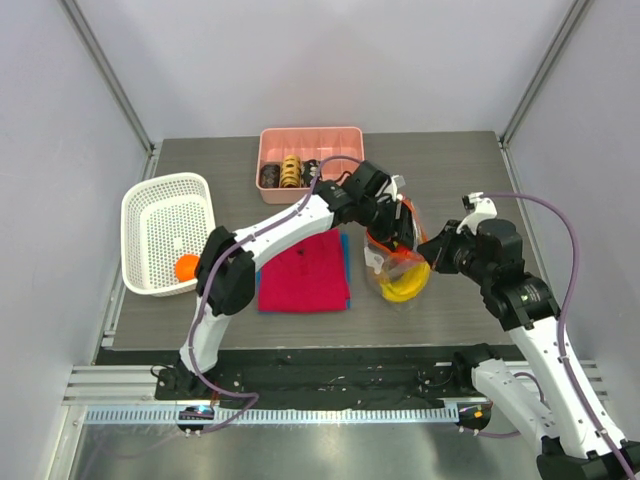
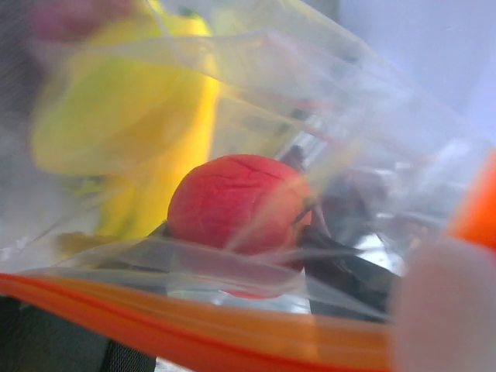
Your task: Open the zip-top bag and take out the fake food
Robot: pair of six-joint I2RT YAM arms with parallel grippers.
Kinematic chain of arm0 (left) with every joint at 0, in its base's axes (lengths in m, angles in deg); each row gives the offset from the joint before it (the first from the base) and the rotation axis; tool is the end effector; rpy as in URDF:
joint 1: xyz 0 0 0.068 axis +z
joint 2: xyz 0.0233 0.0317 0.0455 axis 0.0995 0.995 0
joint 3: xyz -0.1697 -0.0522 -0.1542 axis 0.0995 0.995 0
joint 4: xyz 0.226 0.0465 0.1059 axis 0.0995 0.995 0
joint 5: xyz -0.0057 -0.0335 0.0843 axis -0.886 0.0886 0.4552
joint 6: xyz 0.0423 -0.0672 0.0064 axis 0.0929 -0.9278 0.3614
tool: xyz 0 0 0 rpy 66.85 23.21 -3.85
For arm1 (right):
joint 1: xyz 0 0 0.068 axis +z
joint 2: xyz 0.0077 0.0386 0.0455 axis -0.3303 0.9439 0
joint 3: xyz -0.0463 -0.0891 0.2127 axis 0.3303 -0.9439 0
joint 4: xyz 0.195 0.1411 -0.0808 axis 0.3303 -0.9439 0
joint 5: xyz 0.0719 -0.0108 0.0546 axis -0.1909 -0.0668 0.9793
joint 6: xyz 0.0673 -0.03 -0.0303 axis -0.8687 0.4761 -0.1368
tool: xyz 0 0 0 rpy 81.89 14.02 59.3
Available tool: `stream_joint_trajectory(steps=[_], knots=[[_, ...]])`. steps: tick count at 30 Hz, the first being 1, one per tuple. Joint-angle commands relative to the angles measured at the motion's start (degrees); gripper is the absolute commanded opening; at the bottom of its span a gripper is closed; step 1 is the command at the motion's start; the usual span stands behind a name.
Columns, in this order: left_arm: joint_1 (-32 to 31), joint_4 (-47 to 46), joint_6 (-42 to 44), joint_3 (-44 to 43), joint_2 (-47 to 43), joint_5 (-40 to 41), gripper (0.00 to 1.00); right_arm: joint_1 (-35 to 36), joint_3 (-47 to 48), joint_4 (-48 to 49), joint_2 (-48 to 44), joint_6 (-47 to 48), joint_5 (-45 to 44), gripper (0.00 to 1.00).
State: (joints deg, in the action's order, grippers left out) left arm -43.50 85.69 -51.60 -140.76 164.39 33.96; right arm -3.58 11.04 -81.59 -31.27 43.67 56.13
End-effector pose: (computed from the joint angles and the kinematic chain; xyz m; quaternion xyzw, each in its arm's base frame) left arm 0.2804 -0.3808 0.2191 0.1169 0.8905 -0.4373 0.0458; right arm 0.1876 0.0634 0.2871 0.0189 0.8537 0.2346 0.4646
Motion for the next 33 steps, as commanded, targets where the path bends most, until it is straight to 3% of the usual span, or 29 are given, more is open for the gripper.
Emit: stream_joint_trajectory(steps=[1,3,6,11,21,24,29,33], knots=[[3.68,-0.31,-11.24,-6.37,-0.51,-3.58,0.00,0.03,3.49,-3.67,0.24,4.98,-1.85,0.01],[4.47,-2.67,-11.34,-5.76,-1.21,-4.03,0.00,0.03,4.46,-5.08,0.77,5.51,-5.45,0.01],[4.48,-2.87,-3.19,-5.14,-2.79,-2.37,0.00,0.03,5.78,-5.43,1.73,2.09,-8.45,0.01],[3.51,6.97,6.49,-3.03,-3.24,0.81,0.00,-0.06,11.31,-3.78,6.12,-0.55,-5.02,0.01],[-1.32,9.01,13.08,0.31,-6.30,7.56,0.00,-0.15,18.97,-2.01,18.52,-1.61,-7.39,0.01],[-2.64,7.96,16.25,1.18,-8.50,11.79,0.00,-0.23,18.09,-2.71,18.88,-0.99,-7.30,0.01],[-2.64,5.67,18.37,2.51,-11.32,11.62,0.00,-1.38,19.41,-6.66,20.46,0.59,-4.76,0.01],[-1.69,1.98,17.15,2.25,-12.82,13.11,0.00,-1.38,13.71,-5.88,14.16,1.38,-1.78,0.01]])
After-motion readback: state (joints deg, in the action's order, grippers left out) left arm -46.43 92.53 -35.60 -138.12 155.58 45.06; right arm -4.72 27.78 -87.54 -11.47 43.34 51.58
